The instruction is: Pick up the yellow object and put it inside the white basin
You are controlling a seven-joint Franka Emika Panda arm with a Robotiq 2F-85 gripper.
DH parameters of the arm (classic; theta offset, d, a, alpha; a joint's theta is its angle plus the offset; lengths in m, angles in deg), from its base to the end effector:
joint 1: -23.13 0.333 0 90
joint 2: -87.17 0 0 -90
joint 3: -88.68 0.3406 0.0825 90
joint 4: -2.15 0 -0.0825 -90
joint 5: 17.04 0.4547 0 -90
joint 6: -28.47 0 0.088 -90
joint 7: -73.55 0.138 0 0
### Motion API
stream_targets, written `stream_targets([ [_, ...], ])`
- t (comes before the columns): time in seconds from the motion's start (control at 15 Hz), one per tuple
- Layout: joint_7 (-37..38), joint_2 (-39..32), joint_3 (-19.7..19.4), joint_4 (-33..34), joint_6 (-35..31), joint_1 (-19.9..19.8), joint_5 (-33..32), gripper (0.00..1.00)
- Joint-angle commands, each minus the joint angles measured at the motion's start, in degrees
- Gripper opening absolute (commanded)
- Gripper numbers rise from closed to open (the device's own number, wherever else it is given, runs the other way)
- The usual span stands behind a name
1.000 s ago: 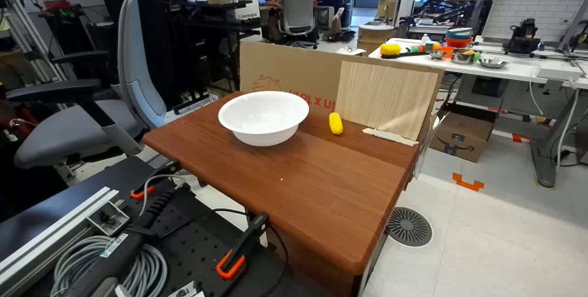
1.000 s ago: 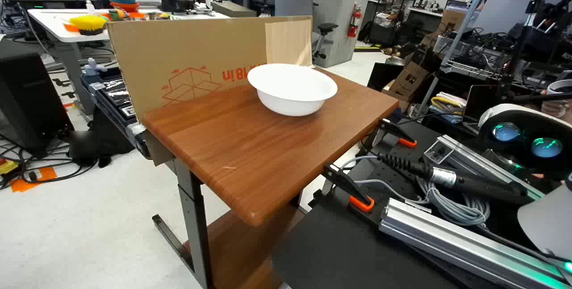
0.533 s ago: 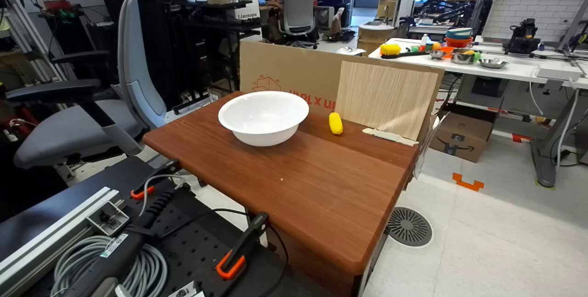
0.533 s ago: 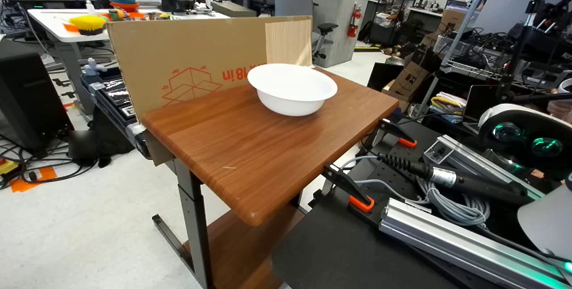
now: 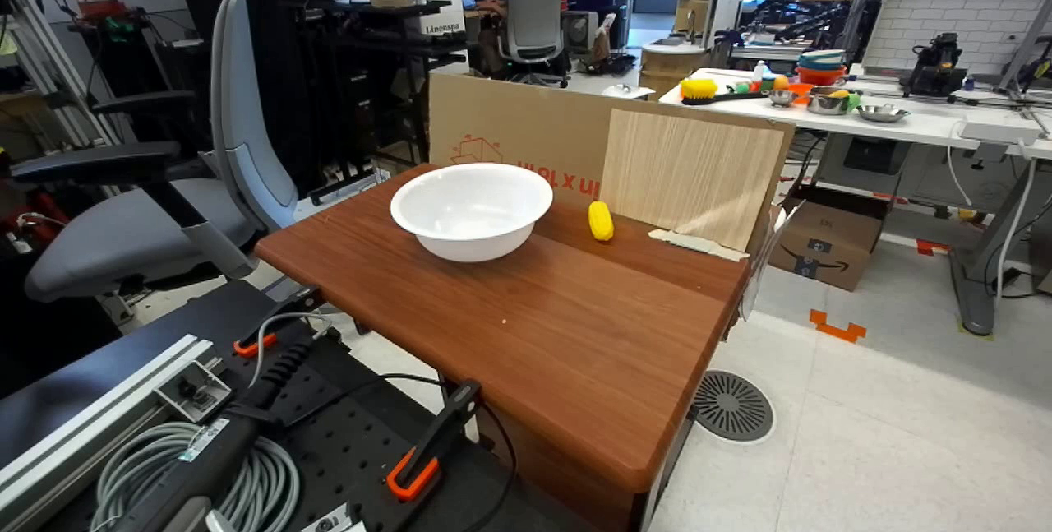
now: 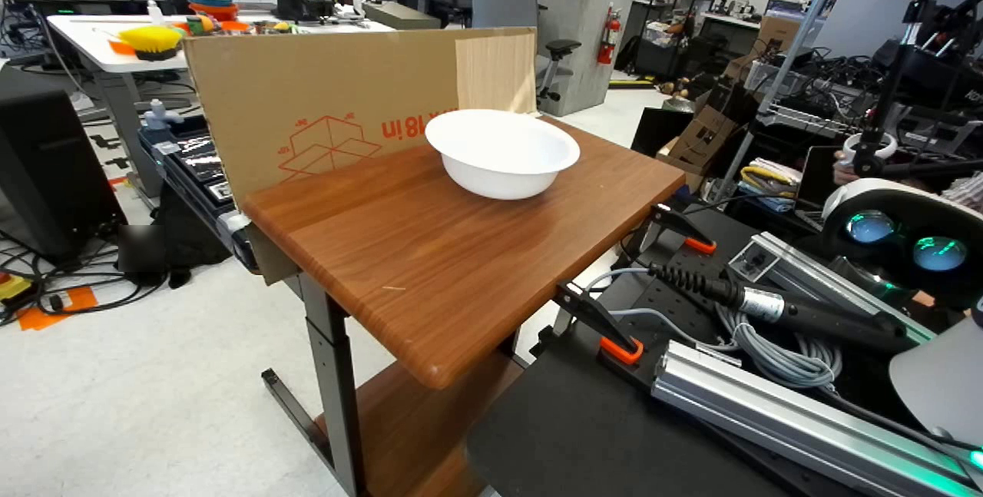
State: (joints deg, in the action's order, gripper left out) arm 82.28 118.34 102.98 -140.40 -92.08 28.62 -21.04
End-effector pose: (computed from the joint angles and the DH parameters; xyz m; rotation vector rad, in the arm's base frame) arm 0.4335 0.1494 0.4495 2.9620 0.2953 0.2750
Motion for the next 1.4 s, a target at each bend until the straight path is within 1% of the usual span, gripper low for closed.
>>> stream_targets([
  [0.0,-8.64,-9.82,-7.25,7.72,-0.95,-1.64,-1.29,1.0],
  [0.13,-16.19,-15.24,-11.9,11.39,-2.44,-1.15,1.6,1.0],
  [0.27,-24.06,-21.37,-15.35,16.15,-1.55,-0.98,4.57,1.0],
  [0.33,-27.78,-24.8,-16.48,19.06,-0.48,-1.16,6.08,1.0],
  [0.53,-37.88,-34.46,-17.77,27.11,2.71,-2.28,10.12,1.0],
  [0.73,-46.25,-43.35,-16.65,36.08,8.36,-4.93,10.8,1.0],
  [0.8,-46.4,-45.89,-16.29,38.98,10.14,-5.67,9.6,1.0],
  [0.87,-44.45,-47.51,-16.02,41.21,11.66,-6.0,8.6,1.0],
  [0.93,-43.22,-42.62,-15.49,33.83,6.81,-5.92,8.52,1.0],
  [1.0,-43.28,-44.74,-15.36,36.22,7.91,-6.4,8.43,1.0],
  [1.13,-43.3,-46.87,-15.18,38.8,9.04,-6.72,8.34,1.0],
  [1.2,-43.36,-46.14,-14.84,37.21,5.7,-6.42,8.13,1.0],
  [1.27,-42.93,-46.3,-14.78,36.88,3.76,-6.11,6.97,1.0],
  [1.33,-42.59,-46.7,-14.68,36.88,1.56,-6.33,7.28,1.0],
])
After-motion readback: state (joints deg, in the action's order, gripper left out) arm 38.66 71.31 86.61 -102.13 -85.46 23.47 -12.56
